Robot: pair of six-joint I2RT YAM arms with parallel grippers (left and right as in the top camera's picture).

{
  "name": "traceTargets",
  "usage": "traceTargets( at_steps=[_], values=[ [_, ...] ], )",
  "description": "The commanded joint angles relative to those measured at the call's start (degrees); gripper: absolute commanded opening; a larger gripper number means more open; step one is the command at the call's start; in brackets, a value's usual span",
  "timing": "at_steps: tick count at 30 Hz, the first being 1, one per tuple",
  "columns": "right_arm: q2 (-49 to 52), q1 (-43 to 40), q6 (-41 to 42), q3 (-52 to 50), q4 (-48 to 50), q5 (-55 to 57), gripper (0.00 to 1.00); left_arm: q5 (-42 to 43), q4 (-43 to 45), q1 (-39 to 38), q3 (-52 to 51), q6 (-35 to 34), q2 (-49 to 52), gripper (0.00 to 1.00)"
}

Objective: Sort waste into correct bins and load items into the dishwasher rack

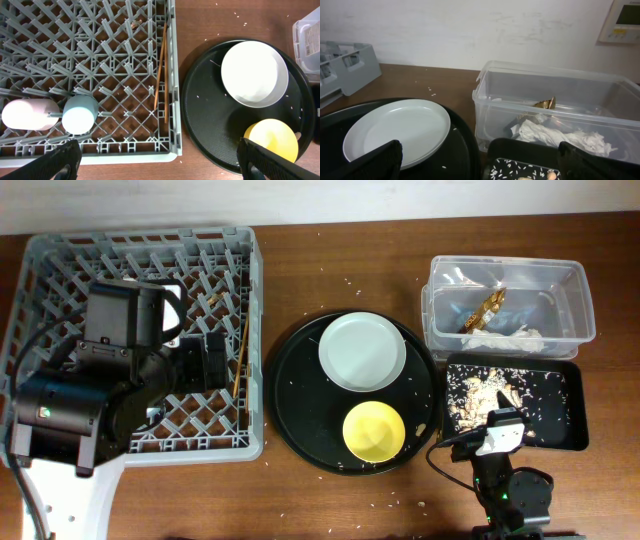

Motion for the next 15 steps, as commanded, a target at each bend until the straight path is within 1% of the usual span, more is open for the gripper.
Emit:
traceTargets(
  at_steps=[1, 7, 10, 12, 13, 15],
  values=[
    [-0.6, -0.4, -0.4, -0.6, 0.2, -0.5, 0.99, -0.4, 0.1, 0.0, 0.0, 0.2, -0.6, 0.99],
    [-0.6, -0.4, -0.4, -0.6, 0.2, -0.5, 0.98, -0.7, 0.1, 0.0, 0.0, 0.3, -0.6, 0.99],
    [-0.6, -0.4, -0.4, -0.6, 0.2, -0.5, 0.98, 0.4, -1.4, 0.0, 0.0, 0.3, -0.6, 0.99],
    [-0.6, -0.4, -0.4, -0.6, 0.2, -0.5, 0.99, 6.6, 0.4, 0.0, 0.0, 0.1, -0.6, 0.99],
    [-0.6, -0.4, -0.4, -0.6, 0.2, -0.5, 0.98, 10.8, 3.1, 0.0, 0.0, 0.1, -0.6, 0.99],
    [-0.6, -0.4, -0.4, -0.6, 0.2, -0.5, 0.98, 19.3, 11.2, -0.2, -0.2, 0.1, 0.4, 0.99]
  ],
)
